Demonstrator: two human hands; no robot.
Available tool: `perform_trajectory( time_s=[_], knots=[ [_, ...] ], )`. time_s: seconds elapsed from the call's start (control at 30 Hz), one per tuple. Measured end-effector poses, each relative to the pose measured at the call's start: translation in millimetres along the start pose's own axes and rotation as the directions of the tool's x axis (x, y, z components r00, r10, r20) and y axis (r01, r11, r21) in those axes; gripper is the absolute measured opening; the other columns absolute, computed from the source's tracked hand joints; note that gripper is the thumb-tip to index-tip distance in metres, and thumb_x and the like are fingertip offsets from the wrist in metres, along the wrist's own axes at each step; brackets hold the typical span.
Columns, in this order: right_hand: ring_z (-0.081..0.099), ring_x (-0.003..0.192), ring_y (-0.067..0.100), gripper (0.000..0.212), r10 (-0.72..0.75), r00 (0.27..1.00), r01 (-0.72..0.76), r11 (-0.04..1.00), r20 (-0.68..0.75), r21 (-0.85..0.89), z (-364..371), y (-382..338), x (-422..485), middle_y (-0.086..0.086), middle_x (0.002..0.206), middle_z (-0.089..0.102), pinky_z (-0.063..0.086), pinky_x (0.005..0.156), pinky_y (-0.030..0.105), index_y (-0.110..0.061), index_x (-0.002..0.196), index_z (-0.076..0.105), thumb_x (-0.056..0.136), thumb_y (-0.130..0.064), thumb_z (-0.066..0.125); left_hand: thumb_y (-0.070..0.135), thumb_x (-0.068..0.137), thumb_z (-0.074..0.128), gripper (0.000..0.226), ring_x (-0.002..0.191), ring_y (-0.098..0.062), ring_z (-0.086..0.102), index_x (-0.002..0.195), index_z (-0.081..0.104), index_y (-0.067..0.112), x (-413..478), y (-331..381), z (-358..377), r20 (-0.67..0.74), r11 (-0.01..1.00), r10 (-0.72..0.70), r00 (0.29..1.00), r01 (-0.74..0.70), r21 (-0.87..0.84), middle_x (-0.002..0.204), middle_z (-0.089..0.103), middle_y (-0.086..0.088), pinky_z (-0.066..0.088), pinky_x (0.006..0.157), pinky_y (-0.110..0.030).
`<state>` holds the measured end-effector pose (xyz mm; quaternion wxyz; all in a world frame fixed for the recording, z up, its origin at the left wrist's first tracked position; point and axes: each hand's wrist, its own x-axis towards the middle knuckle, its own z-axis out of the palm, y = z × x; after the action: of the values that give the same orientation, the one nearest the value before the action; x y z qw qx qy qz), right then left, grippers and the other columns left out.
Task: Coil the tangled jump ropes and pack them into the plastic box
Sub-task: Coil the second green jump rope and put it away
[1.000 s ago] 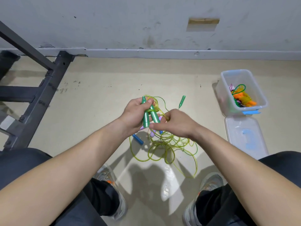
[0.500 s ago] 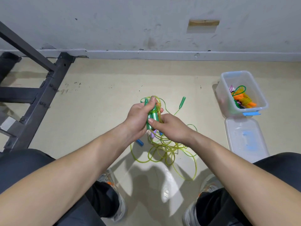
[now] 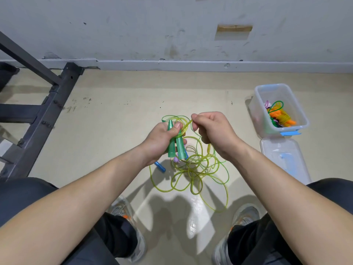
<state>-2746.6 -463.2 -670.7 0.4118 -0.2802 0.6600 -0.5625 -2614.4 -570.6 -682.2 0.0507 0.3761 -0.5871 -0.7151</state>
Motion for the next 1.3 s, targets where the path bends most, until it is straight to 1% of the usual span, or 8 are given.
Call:
perform_trajectory(
  time_s=[0.27,0.6,0.73,0.87,0.97,1.03,1.2,1.3],
  knots=[
    [0.021,0.044,0.013,0.034,-0.005,0.996,0.014,0.994,-0.088,0.104,1,1,-3,-0.004,0.047,0.029,0.02,0.047,0.025,-0.018,0.047,0.055,0.08,-0.027,0.058,0.029,0.106,0.049,0.022,0.072,-0.015,0.071,0.099,0.061,0.012,5,1,-4,-0.066,0.999,0.014,0.998,-0.017,-0.048,0.09,0.066,-0.006,0.06,0.067,-0.034],
    [0.032,0.04,0.009,0.041,0.26,0.966,-0.254,0.931,0.012,0.26,31,33,-17,-0.004,0.049,0.04,0.024,0.043,0.023,-0.015,0.073,0.061,0.104,-0.039,0.048,0.03,0.105,0.045,0.029,0.078,-0.021,0.053,0.083,0.059,0.017,-6,18,7,0.101,0.782,-0.101,0.99,0.142,-0.607,0.08,0.051,-0.005,0.046,0.084,-0.036],
    [0.012,0.053,0.014,0.034,0.406,0.902,-0.426,0.795,0.143,0.432,36,21,-19,-0.003,0.06,0.021,0.013,0.045,0.023,-0.02,0.074,0.049,0.102,-0.038,0.046,0.032,0.106,0.042,0.028,0.063,-0.018,0.052,0.085,0.054,0.018,-2,26,2,0.0,0.816,-0.05,0.999,0.04,-0.577,0.075,0.046,-0.003,0.051,0.064,-0.031],
    [0.017,0.049,0.014,0.056,0.405,0.902,-0.432,0.824,0.153,0.367,32,4,-20,0.0,0.061,0.021,0.024,0.039,0.022,-0.02,0.071,0.042,0.095,-0.07,0.036,0.028,0.106,0.045,0.024,0.066,-0.022,0.06,0.089,0.056,0.015,-1,26,5,-0.042,0.848,-0.026,0.999,0.0,-0.53,0.077,0.052,-0.007,0.056,0.066,-0.033],
    [0.031,0.048,0.015,0.056,0.323,0.946,-0.319,0.936,-0.003,0.151,39,3,-23,0.0,0.057,0.034,0.031,0.042,0.022,-0.018,0.077,0.051,0.097,-0.068,0.037,0.032,0.104,0.049,0.024,0.088,-0.028,0.059,0.09,0.061,0.016,-1,21,12,-0.049,0.838,-0.037,0.998,0.004,-0.545,0.095,0.055,-0.014,0.053,0.083,-0.042],
    [0.032,0.048,0.016,0.052,0.281,0.959,-0.276,0.948,-0.015,0.159,44,6,-25,0.0,0.053,0.04,0.028,0.046,0.024,-0.018,0.084,0.054,0.099,-0.064,0.036,0.038,0.103,0.049,0.028,0.082,-0.026,0.058,0.088,0.064,0.02,-2,21,13,-0.035,0.833,-0.059,0.998,0.03,-0.553,0.091,0.054,-0.01,0.051,0.075,-0.039],
    [0.027,0.046,0.017,0.054,0.33,0.927,-0.359,0.918,0.179,0.168,32,4,-24,0.016,0.07,0.066,0.026,0.046,0.025,-0.013,0.099,0.057,0.102,-0.061,0.032,0.042,0.103,0.049,0.028,0.058,-0.025,0.055,0.089,0.065,0.022,-4,17,11,-0.056,0.886,-0.02,0.998,-0.008,-0.463,0.075,0.053,-0.007,0.036,0.064,-0.035],
    [0.025,0.045,0.015,0.056,0.391,0.888,-0.446,0.858,0.242,0.254,28,5,-22,0.013,0.07,0.06,0.022,0.044,0.024,-0.012,0.1,0.06,0.102,-0.062,0.035,0.038,0.105,0.048,0.022,0.053,-0.017,0.051,0.096,0.06,0.022,-8,17,17,-0.101,0.917,0.002,0.995,-0.042,-0.397,0.085,0.053,-0.01,0.038,0.054,-0.03]
  ],
)
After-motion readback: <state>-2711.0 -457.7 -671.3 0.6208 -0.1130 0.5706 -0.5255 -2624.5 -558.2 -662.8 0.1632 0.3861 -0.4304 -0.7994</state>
